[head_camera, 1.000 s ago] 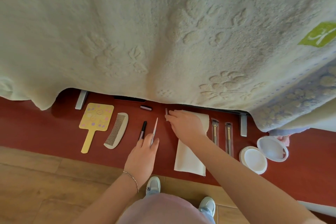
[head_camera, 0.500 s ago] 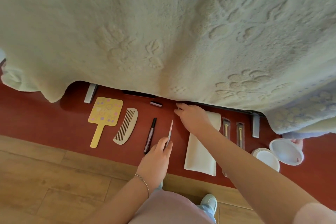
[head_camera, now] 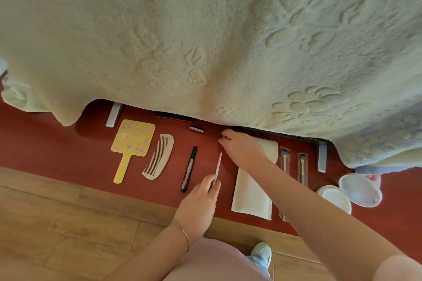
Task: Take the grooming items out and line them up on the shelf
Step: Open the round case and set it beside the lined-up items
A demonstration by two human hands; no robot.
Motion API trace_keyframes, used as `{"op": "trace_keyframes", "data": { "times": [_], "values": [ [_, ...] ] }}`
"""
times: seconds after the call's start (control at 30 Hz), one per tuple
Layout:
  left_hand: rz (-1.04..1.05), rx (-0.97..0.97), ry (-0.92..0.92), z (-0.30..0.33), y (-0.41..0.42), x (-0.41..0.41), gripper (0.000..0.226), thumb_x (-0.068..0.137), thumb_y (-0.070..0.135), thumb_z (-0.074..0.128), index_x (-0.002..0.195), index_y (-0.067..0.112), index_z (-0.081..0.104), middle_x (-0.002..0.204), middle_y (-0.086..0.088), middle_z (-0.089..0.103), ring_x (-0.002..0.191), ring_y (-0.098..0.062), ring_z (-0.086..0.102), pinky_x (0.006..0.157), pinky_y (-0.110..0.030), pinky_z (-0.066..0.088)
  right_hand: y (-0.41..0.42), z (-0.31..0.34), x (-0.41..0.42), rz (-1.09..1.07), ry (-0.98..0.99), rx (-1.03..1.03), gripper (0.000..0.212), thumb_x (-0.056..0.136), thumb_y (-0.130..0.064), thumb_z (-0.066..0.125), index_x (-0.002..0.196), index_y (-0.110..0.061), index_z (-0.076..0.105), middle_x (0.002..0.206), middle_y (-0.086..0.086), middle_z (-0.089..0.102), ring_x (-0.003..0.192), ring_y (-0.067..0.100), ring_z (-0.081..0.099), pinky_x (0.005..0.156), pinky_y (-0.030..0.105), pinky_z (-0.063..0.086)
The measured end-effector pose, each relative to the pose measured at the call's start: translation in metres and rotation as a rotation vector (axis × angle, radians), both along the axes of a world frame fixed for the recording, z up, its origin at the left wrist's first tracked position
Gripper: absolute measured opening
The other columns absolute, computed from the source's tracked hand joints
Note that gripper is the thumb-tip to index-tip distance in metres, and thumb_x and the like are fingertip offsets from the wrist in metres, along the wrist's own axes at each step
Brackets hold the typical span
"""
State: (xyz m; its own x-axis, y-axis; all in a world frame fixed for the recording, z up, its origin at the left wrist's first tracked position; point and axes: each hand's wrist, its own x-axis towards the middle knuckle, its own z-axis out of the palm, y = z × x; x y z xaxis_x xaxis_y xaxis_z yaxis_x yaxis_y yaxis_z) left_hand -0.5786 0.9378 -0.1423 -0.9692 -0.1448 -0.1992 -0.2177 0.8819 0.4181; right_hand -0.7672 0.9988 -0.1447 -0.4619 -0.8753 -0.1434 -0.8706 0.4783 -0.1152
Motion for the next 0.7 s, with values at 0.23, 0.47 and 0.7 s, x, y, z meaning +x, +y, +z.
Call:
{"op": "trace_keyframes", "data": {
  "times": [0.23, 0.47, 0.7],
  "values": [
    [0.017, -0.005, 0.004, 0.001, -0.002, -0.001, 0.049, 0.099, 0.02, 0.034, 0.146, 0.02, 0.018, 0.152, 0.003, 0.013, 0.123, -0.007, 0.041, 0.097, -0.018, 0.041, 0.003, -0.002, 0.001, 0.006, 0.0, -0.039, 0.032, 0.054, 0.001, 0.083, 0.083, -0.007, 0.072, 0.096, 0.012, 0.067, 0.062, 0.03, 0.064, 0.043, 0.03, 0.05],
    [0.054, -0.015, 0.01, 0.002, -0.011, -0.009, 0.049, 0.099, 0.021, 0.036, 0.145, 0.02, 0.02, 0.151, 0.004, 0.015, 0.117, -0.006, 0.047, 0.095, -0.016, 0.043, 0.015, -0.009, 0.004, 0.078, 0.024, -0.103, 0.032, 0.052, -0.002, 0.084, 0.081, -0.01, 0.072, 0.088, 0.01, 0.065, 0.057, 0.026, 0.061, 0.046, 0.031, 0.052],
    [0.037, -0.022, 0.025, 0.003, -0.016, -0.018, 0.048, 0.098, 0.021, 0.036, 0.145, 0.02, 0.022, 0.15, 0.004, 0.016, 0.12, -0.007, 0.044, 0.096, -0.017, 0.04, 0.027, -0.009, 0.009, 0.211, 0.071, -0.201, 0.017, 0.063, -0.007, 0.08, 0.076, -0.014, 0.072, 0.079, 0.005, 0.064, 0.058, 0.023, 0.059, 0.055, 0.031, 0.053]
  ]
}}
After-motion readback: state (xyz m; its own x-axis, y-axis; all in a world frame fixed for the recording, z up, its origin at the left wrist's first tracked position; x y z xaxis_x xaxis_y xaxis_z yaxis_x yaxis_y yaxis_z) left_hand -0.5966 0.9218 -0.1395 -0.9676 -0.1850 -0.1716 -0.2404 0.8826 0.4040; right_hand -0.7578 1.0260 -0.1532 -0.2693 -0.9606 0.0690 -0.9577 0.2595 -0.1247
